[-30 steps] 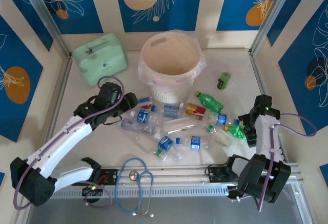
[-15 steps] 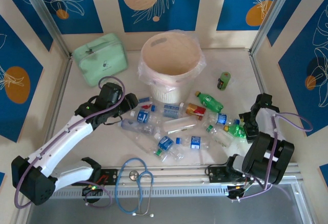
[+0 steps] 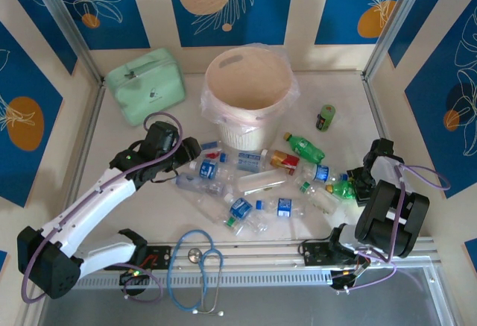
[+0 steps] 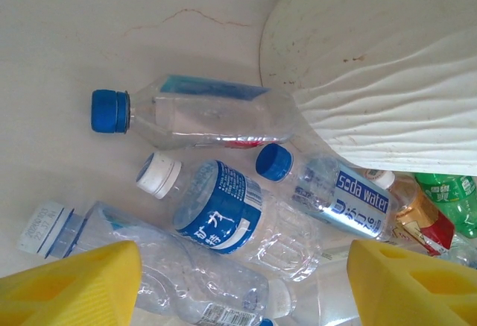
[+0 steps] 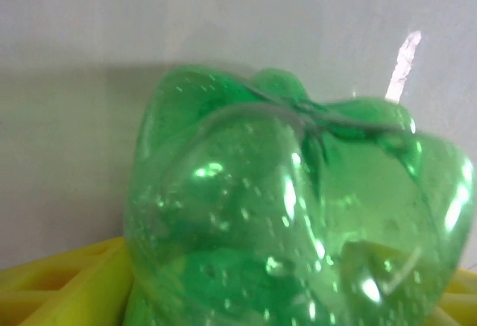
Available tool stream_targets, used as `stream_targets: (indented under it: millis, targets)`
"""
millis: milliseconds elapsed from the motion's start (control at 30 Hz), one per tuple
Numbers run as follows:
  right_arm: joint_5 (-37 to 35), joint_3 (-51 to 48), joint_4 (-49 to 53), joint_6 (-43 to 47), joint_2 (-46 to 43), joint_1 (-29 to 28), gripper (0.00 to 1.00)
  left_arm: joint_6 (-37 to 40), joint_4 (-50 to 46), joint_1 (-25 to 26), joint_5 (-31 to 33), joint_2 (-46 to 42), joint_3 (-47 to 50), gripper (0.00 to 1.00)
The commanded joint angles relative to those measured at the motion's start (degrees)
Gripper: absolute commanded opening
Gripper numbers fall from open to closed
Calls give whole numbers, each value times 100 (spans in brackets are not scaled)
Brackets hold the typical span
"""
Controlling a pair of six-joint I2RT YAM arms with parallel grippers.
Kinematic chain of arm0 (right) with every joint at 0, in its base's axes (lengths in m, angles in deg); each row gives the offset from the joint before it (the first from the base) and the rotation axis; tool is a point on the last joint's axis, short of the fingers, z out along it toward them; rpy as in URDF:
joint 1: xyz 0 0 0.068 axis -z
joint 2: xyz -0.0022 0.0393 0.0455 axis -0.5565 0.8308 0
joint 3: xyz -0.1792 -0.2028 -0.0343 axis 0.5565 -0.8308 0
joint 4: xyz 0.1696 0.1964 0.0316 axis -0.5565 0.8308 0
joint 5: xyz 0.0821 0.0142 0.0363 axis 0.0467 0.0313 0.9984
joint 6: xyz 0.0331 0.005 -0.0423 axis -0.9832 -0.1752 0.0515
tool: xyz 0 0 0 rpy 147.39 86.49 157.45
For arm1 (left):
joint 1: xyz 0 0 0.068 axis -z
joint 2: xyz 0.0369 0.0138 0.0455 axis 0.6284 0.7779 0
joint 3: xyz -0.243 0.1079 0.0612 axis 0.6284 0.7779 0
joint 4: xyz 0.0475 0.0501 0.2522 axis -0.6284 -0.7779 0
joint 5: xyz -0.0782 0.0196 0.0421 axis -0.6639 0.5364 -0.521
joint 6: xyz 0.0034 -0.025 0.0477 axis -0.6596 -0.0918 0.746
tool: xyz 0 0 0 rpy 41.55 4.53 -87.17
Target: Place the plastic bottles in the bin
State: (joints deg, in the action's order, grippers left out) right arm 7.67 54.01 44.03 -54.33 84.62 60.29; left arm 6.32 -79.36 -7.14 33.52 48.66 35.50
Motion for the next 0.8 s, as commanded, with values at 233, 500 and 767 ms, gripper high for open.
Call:
stream_targets:
  millis: [233,500,767]
  targets:
    - [133,-44,-13,172,-68,41,53,125,2,37,-49,-65,1,73]
    - [-57,323,437,337,-708,-203,50,102,18,38,-49,-64,-44,72]
    - [-124,1124,1199,426,-1536,-835,50,107,2,38,-10,-72,-99,72]
